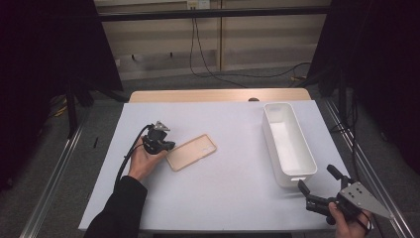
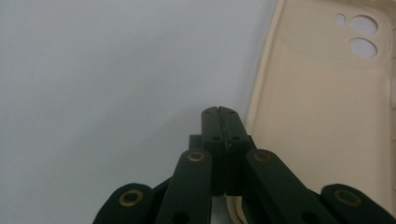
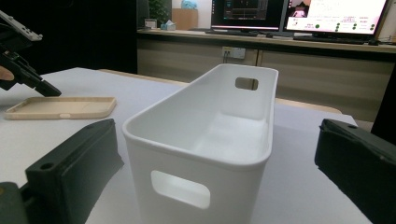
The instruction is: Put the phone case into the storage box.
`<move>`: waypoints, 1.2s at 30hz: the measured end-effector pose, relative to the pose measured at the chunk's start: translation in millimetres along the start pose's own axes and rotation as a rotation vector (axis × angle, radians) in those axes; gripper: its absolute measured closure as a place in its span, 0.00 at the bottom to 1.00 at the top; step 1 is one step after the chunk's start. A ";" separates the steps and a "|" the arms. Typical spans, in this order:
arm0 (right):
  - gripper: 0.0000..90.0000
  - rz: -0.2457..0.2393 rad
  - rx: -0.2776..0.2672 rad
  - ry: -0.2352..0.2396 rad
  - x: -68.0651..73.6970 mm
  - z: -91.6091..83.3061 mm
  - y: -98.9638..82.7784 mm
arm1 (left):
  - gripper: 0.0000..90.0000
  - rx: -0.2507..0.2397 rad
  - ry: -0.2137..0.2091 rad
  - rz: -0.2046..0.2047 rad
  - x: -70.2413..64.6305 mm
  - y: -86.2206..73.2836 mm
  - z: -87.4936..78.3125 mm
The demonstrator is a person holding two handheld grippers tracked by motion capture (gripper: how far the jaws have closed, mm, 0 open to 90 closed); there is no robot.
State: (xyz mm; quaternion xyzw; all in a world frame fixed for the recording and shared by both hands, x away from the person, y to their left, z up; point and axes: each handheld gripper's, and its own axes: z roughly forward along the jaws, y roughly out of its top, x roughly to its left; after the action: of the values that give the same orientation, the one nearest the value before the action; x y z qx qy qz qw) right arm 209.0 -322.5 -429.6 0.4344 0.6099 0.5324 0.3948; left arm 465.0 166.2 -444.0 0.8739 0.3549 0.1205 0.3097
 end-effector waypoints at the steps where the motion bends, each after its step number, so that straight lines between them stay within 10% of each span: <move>1: 0.00 0.001 0.001 0.000 0.1 -0.1 0.0 | 1.00 -0.002 -0.002 -0.003 -0.8 -0.5 -0.1; 36: 0.00 -0.007 0.008 0.010 0.7 0.4 0.0 | 1.00 -0.009 -0.072 0.009 -15.8 -14.5 -11.5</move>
State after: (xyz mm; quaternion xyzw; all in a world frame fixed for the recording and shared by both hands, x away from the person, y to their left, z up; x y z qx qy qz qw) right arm 209.1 -321.7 -429.7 0.4314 0.6155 0.5306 0.3917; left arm 440.8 168.4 -443.9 0.8777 0.3390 0.0918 0.3259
